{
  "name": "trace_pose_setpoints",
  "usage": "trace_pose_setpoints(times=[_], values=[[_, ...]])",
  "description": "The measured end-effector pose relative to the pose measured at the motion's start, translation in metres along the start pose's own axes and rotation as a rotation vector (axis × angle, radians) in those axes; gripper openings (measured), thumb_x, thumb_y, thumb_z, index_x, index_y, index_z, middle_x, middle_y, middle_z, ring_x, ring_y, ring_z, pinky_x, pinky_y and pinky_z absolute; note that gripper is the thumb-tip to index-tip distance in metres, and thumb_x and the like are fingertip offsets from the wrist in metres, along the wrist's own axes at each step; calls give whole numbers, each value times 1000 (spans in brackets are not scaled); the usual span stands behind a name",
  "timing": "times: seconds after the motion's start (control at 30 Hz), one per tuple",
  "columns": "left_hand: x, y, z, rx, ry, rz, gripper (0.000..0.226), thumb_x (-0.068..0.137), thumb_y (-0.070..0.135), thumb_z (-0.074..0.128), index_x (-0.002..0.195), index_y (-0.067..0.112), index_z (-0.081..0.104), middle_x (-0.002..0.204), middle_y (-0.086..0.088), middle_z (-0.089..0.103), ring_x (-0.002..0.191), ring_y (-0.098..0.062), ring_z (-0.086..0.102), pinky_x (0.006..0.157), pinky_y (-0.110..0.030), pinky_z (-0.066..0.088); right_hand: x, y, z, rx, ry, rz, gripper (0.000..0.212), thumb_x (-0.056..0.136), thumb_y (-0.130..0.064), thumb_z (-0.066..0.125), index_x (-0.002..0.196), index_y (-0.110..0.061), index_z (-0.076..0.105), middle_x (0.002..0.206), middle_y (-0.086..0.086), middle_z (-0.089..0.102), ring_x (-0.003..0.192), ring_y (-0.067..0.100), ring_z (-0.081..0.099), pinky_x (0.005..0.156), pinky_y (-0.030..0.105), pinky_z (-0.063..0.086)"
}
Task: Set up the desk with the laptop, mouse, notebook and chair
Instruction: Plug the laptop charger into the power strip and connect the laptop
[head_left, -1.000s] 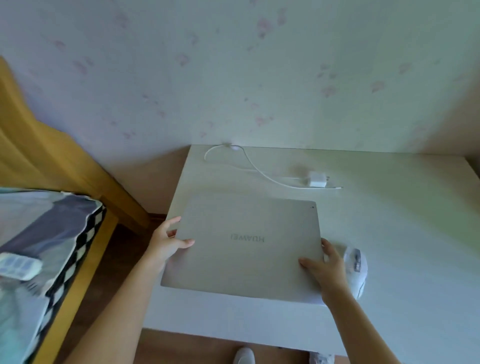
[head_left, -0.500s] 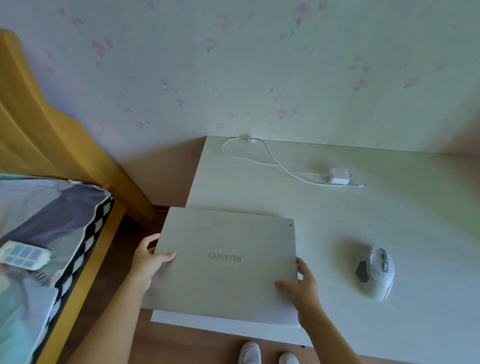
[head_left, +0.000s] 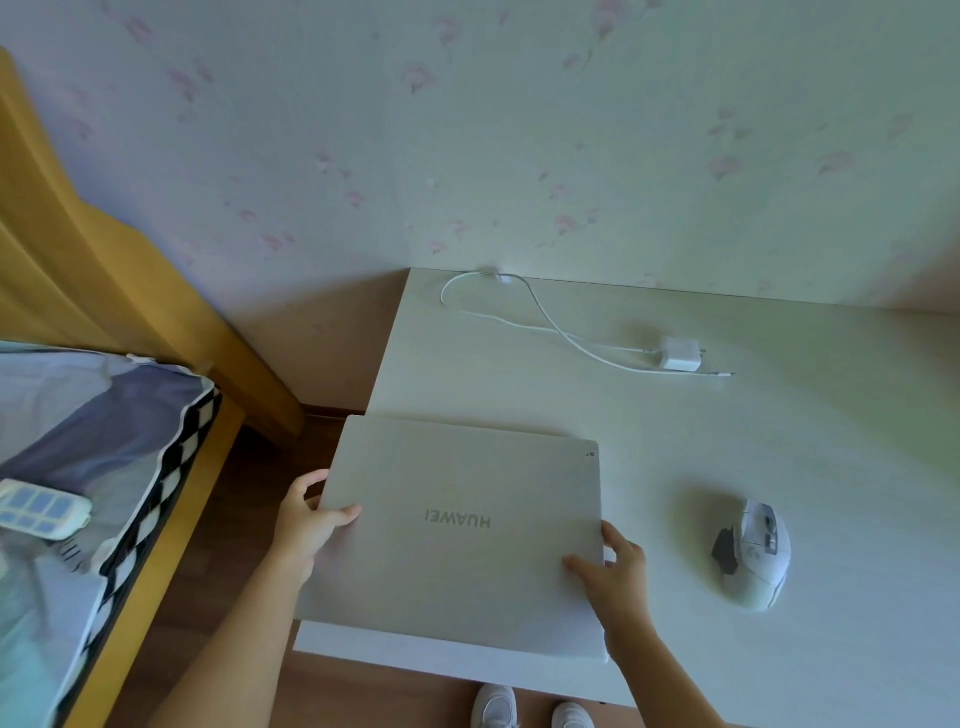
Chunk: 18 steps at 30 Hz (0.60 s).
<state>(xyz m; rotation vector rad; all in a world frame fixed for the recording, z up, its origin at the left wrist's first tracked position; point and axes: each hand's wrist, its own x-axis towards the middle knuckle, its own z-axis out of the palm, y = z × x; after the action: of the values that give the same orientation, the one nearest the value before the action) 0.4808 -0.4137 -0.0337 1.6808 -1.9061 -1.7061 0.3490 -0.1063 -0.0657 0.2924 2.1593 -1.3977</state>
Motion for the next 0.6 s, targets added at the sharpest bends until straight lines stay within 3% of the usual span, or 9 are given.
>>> trace_pose_setpoints(times=[0.13, 0.27, 0.4, 0.5, 0.6], values=[[1, 0, 13, 35, -3, 44, 62, 74, 5, 79, 127, 20, 52, 112, -7, 59, 99, -24, 54, 83, -40, 47, 2, -7, -8, -22, 105, -27, 59, 64, -18, 81, 118, -15, 57, 118, 10, 46, 99, 26, 54, 90, 47, 49], [4, -3, 20, 212, 60, 148, 60, 70, 17, 84, 124, 18, 59, 123, -10, 59, 110, -28, 55, 90, -43, 49, 8, -11, -14, -153, 228, 2, 70, 65, -30, 82, 127, -17, 52, 122, 9, 45, 109, 27, 40, 95, 50, 41], [8, -1, 20, 405, 133, 215, 57, 68, 33, 84, 119, 22, 61, 131, -8, 44, 120, -30, 42, 95, -44, 43, 9, -15, -19, -369, 261, -18, 73, 66, -40, 79, 130, -23, 49, 124, 8, 50, 119, 29, 32, 94, 49, 37], [10, 2, 25, 622, 139, 317, 68, 73, 49, 75, 128, 17, 52, 141, -7, 40, 128, -29, 36, 96, -43, 41, 6, -15, -17, -496, 252, -60, 78, 69, -39, 76, 136, -20, 41, 131, 10, 46, 123, 31, 31, 98, 47, 33], [11, 6, 37, 827, 88, 441, 93, 76, 59, 66, 148, 16, 26, 155, -5, 25, 142, -26, 21, 110, -42, 28, 3, -17, -12, -563, 246, -117, 81, 73, -38, 73, 141, -19, 33, 139, 7, 40, 127, 30, 28, 100, 45, 31]])
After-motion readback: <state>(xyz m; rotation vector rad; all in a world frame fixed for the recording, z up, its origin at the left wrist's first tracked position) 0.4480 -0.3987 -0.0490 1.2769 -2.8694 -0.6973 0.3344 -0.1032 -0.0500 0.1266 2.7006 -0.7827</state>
